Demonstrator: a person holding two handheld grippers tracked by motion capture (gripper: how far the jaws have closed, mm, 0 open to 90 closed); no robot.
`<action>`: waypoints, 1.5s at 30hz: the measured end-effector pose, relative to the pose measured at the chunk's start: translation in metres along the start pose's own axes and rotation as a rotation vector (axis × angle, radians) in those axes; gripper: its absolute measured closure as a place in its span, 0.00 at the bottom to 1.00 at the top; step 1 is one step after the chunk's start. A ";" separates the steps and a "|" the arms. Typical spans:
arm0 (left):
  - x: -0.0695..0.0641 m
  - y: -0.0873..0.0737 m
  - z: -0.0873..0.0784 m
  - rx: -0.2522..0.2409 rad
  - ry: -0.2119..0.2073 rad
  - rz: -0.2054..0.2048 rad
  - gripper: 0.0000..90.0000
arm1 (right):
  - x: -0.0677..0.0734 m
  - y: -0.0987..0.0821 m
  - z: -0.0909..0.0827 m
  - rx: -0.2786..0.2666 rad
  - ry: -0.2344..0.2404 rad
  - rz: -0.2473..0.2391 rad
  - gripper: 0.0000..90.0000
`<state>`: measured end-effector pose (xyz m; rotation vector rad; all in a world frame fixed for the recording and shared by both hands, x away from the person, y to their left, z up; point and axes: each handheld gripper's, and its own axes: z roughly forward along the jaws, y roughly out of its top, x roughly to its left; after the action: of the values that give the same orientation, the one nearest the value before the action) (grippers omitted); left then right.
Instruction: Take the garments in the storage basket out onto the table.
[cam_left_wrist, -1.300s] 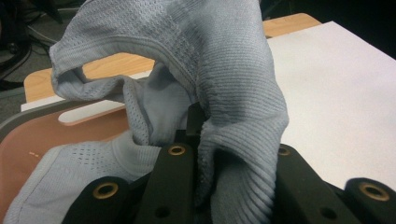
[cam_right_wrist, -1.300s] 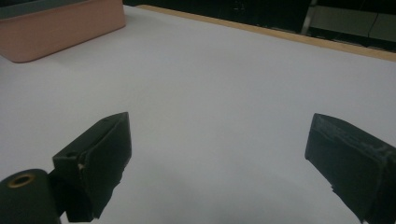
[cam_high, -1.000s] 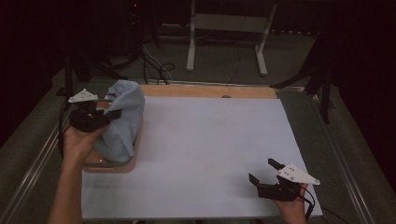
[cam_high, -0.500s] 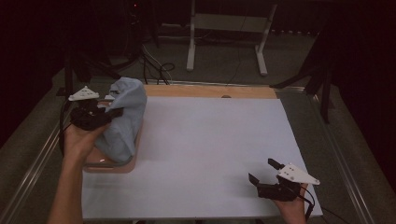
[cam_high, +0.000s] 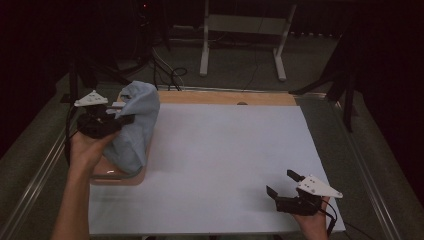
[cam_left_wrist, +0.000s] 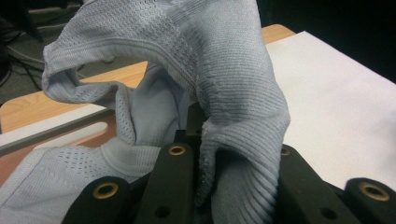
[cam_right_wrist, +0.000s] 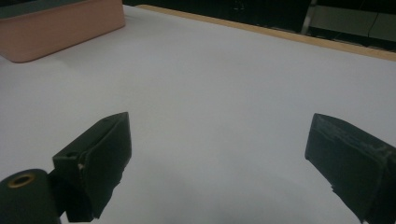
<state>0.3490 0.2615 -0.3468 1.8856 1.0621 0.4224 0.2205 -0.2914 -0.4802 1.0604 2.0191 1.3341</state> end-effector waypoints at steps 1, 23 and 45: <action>-0.002 0.003 0.000 -0.013 -0.019 0.004 0.89 | 0.000 0.000 0.000 0.001 0.000 0.000 0.08; -0.025 0.012 0.025 -0.001 -0.075 0.046 0.89 | 0.000 0.000 0.000 0.000 0.000 -0.001 0.08; -0.052 0.017 0.049 -0.003 -0.132 0.083 0.89 | 0.000 0.000 0.000 0.003 0.003 -0.002 0.08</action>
<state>0.3600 0.1893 -0.3520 1.9321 0.8980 0.3409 0.2207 -0.2914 -0.4802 1.0576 2.0243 1.3332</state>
